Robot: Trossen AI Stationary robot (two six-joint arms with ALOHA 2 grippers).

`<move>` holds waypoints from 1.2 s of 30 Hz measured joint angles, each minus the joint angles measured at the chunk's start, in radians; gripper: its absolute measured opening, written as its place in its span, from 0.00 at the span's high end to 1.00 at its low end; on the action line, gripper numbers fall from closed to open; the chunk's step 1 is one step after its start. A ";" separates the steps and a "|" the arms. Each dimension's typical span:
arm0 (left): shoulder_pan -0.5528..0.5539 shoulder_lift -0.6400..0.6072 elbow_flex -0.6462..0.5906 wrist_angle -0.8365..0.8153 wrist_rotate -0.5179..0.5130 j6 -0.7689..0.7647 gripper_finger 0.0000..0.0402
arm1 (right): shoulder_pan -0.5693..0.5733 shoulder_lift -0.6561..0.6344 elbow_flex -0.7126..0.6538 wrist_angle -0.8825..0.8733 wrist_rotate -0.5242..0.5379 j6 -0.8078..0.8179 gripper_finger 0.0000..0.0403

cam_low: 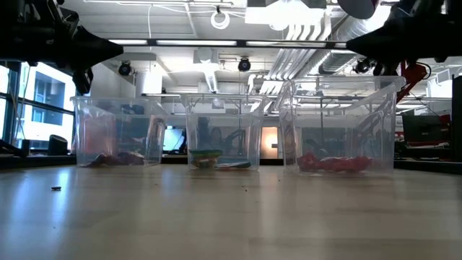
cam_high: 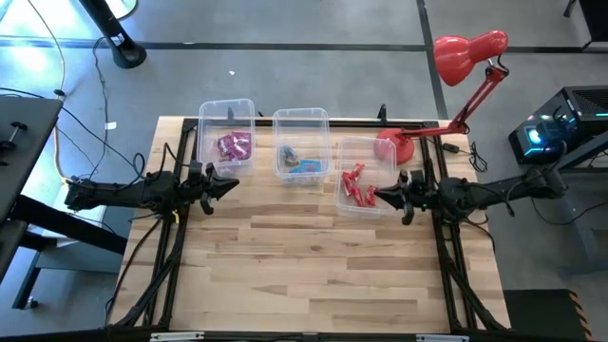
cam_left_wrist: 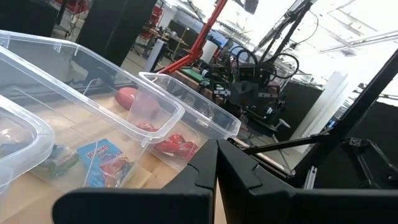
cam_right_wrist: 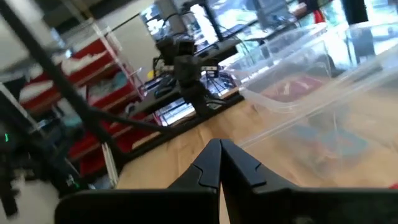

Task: Sort candy
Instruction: Return to Home Position

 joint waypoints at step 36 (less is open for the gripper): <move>0.000 0.002 0.001 0.000 -0.001 0.000 1.00 | -0.014 -0.082 -0.133 0.057 -0.200 -0.358 1.00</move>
